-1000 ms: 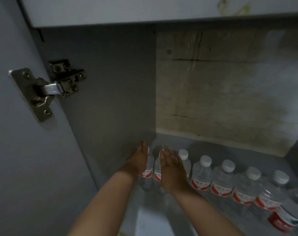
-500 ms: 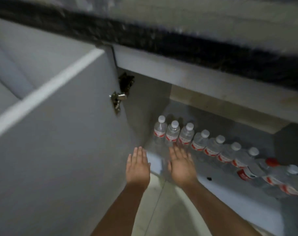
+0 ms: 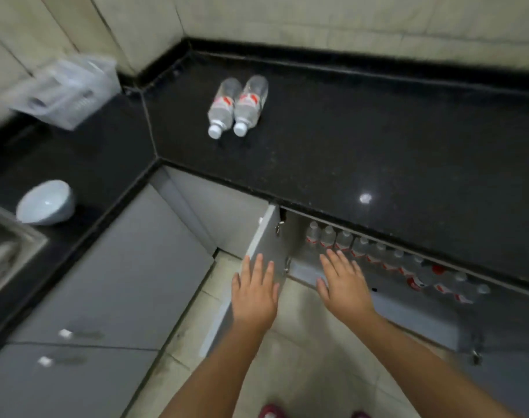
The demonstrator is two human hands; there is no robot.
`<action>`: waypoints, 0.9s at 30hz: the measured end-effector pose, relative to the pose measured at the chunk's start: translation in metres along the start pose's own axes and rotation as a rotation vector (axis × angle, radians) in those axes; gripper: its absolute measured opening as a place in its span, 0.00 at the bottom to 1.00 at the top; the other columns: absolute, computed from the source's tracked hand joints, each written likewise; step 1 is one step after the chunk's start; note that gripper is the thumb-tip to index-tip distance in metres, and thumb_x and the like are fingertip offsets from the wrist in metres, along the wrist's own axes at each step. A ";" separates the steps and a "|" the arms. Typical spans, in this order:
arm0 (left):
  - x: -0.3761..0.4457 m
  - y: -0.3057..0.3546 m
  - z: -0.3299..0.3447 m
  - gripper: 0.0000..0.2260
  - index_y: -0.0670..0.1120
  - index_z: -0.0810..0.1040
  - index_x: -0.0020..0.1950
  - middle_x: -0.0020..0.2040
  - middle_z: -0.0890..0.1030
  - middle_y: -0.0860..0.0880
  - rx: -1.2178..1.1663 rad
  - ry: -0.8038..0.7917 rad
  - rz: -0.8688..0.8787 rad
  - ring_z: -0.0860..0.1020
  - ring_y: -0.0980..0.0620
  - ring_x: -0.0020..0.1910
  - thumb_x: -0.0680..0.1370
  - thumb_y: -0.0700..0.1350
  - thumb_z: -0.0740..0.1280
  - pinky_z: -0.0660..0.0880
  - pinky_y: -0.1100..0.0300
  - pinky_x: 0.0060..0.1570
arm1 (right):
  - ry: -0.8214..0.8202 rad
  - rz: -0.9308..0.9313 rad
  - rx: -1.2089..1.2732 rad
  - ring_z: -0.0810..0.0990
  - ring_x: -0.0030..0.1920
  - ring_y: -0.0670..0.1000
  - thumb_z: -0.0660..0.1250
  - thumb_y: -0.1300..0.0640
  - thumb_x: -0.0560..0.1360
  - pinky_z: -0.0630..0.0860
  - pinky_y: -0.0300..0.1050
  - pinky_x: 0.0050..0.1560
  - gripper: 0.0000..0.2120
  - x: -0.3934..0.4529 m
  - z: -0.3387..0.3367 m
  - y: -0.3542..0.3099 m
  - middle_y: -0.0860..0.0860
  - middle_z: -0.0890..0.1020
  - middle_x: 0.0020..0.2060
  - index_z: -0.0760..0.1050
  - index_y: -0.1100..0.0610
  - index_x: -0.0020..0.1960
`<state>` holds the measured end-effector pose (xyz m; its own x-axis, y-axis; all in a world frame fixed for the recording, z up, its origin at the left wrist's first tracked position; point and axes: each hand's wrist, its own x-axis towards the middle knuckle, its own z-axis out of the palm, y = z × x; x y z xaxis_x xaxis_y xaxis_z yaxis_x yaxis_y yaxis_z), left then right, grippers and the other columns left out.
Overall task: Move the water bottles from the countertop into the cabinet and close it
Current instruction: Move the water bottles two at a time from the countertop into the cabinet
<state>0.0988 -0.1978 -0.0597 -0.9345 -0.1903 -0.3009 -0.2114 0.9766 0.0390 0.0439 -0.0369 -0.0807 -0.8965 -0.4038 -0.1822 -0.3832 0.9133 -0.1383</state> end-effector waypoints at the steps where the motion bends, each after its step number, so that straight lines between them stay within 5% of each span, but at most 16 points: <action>1: -0.005 -0.006 -0.018 0.20 0.50 0.83 0.56 0.60 0.82 0.46 0.010 -0.013 -0.022 0.81 0.43 0.59 0.73 0.53 0.56 0.80 0.48 0.49 | 0.032 -0.001 0.005 0.87 0.46 0.55 0.53 0.49 0.65 0.82 0.56 0.39 0.25 0.002 -0.016 -0.007 0.55 0.88 0.45 0.84 0.59 0.45; 3: -0.014 -0.021 -0.057 0.21 0.49 0.79 0.62 0.67 0.77 0.46 -0.065 0.033 -0.049 0.75 0.42 0.66 0.77 0.53 0.53 0.76 0.47 0.57 | 0.088 0.000 0.028 0.87 0.46 0.57 0.53 0.50 0.65 0.82 0.57 0.39 0.25 0.012 -0.045 -0.021 0.57 0.87 0.45 0.84 0.61 0.45; 5: -0.009 -0.040 -0.078 0.21 0.51 0.60 0.75 0.78 0.56 0.49 -0.032 0.122 -0.031 0.53 0.45 0.78 0.82 0.52 0.50 0.57 0.47 0.74 | 0.153 0.015 0.050 0.86 0.46 0.59 0.56 0.51 0.66 0.82 0.59 0.39 0.23 0.024 -0.074 -0.037 0.59 0.87 0.45 0.84 0.62 0.46; 7: -0.002 -0.061 -0.104 0.22 0.53 0.53 0.77 0.79 0.49 0.51 -0.031 0.207 -0.059 0.45 0.46 0.78 0.82 0.53 0.50 0.50 0.48 0.76 | 0.252 0.017 0.053 0.86 0.46 0.61 0.64 0.54 0.64 0.81 0.61 0.39 0.18 0.037 -0.102 -0.052 0.61 0.86 0.46 0.83 0.64 0.47; 12: 0.020 -0.095 -0.151 0.22 0.52 0.56 0.76 0.79 0.51 0.51 -0.078 0.356 -0.126 0.46 0.45 0.78 0.82 0.52 0.52 0.51 0.47 0.75 | 0.437 -0.021 0.043 0.84 0.49 0.65 0.69 0.58 0.62 0.80 0.63 0.43 0.18 0.068 -0.143 -0.075 0.64 0.85 0.48 0.82 0.66 0.49; 16: 0.058 -0.109 -0.172 0.22 0.53 0.56 0.76 0.79 0.52 0.51 -0.126 0.399 -0.167 0.47 0.45 0.78 0.82 0.53 0.53 0.53 0.48 0.75 | 0.503 -0.007 0.112 0.74 0.66 0.64 0.68 0.60 0.73 0.71 0.61 0.64 0.20 0.109 -0.162 -0.076 0.64 0.77 0.63 0.75 0.66 0.62; 20: 0.099 -0.112 -0.172 0.22 0.53 0.54 0.76 0.79 0.51 0.51 -0.188 0.338 -0.218 0.46 0.45 0.78 0.82 0.53 0.52 0.53 0.49 0.76 | 0.446 -0.021 0.103 0.67 0.71 0.59 0.62 0.55 0.77 0.64 0.56 0.71 0.21 0.157 -0.159 -0.078 0.59 0.73 0.68 0.69 0.63 0.68; 27: 0.217 -0.120 -0.172 0.24 0.49 0.55 0.76 0.79 0.53 0.48 -0.372 0.235 -0.349 0.49 0.45 0.78 0.82 0.50 0.56 0.57 0.51 0.74 | 0.196 -0.183 0.010 0.68 0.67 0.56 0.61 0.55 0.78 0.66 0.51 0.67 0.22 0.313 -0.146 -0.098 0.54 0.72 0.65 0.65 0.57 0.70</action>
<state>-0.1282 -0.3737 0.0340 -0.8205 -0.5550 -0.1372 -0.5669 0.7587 0.3211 -0.2316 -0.2452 0.0175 -0.8386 -0.5434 0.0385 -0.5419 0.8247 -0.1618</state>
